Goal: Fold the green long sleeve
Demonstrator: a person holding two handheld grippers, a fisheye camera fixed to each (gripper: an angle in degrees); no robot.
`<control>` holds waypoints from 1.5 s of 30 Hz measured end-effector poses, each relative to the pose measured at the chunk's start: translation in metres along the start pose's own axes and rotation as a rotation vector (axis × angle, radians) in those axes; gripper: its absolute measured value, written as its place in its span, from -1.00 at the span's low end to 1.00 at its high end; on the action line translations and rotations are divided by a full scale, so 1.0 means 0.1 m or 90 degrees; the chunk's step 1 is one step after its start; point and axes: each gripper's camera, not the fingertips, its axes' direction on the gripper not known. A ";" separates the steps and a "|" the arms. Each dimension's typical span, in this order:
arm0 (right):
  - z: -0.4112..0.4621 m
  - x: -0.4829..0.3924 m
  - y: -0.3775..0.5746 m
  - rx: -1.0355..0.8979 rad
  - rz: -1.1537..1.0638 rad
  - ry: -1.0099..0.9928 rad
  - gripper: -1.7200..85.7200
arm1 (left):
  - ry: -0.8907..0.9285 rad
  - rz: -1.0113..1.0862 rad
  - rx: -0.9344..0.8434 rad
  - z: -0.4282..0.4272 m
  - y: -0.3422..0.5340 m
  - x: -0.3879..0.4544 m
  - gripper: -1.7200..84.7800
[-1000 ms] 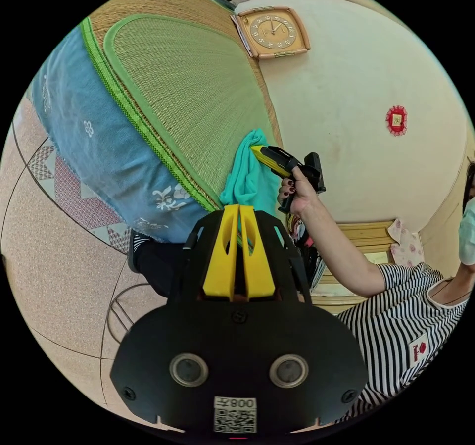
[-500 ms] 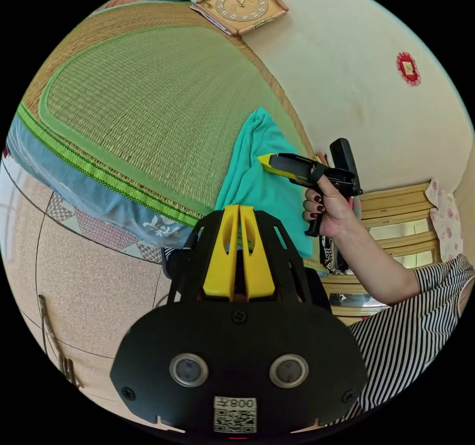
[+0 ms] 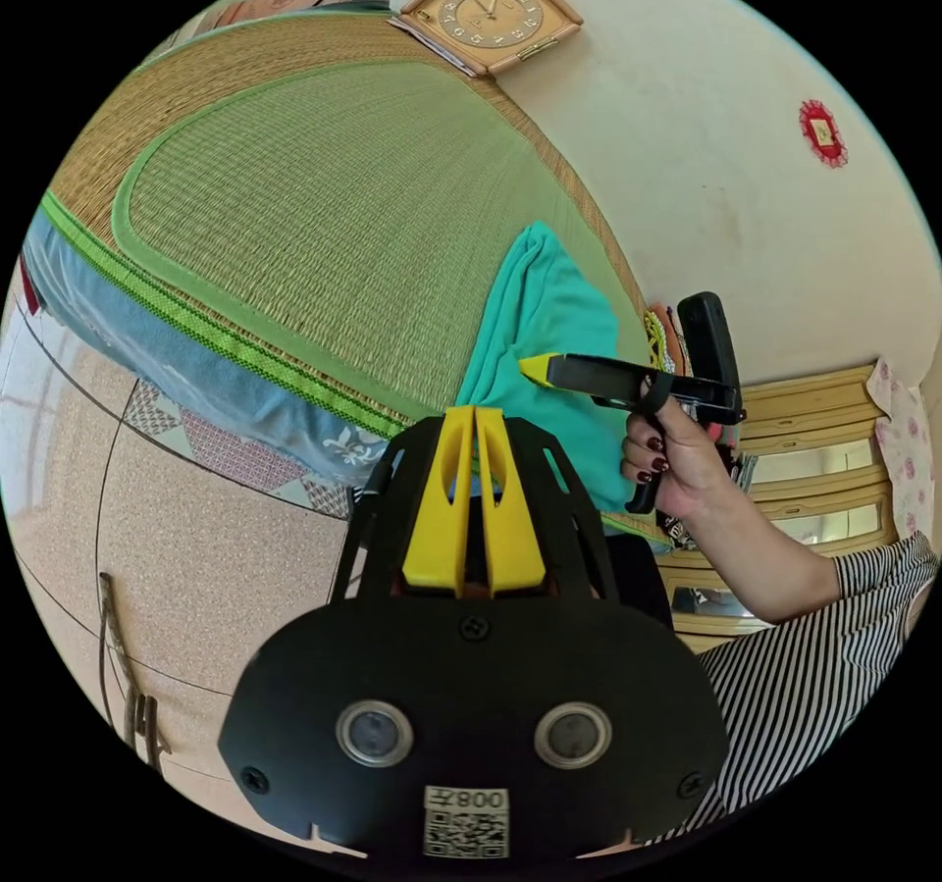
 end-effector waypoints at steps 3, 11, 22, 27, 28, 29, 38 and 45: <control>-0.35 0.01 0.24 0.048 -0.030 -0.023 -0.96 | -0.006 0.011 0.016 -0.03 0.09 0.16 -0.95; -1.13 0.82 1.60 0.143 0.065 -0.071 -0.94 | 0.091 0.092 -0.058 0.37 0.41 0.81 -0.90; -1.14 1.76 2.76 0.211 0.207 -0.264 -0.81 | 0.121 0.160 -0.239 1.51 0.45 1.86 -0.79; -1.03 1.87 2.79 0.141 0.196 -0.217 -0.80 | 0.081 0.151 -0.250 1.75 0.50 2.02 -0.79; -1.03 1.89 2.81 0.140 0.196 -0.219 -0.80 | 0.068 0.146 -0.246 1.77 0.51 2.05 -0.79; -1.03 1.93 2.84 0.137 0.195 -0.220 -0.80 | 0.063 0.146 -0.234 1.78 0.52 2.07 -0.79; -1.11 2.16 3.16 0.135 0.198 -0.238 -0.80 | 0.056 0.134 -0.235 2.00 0.53 2.12 -0.89; -1.15 2.31 3.39 0.169 0.205 -0.328 -0.77 | 0.136 0.099 -0.211 1.93 0.57 1.97 -0.93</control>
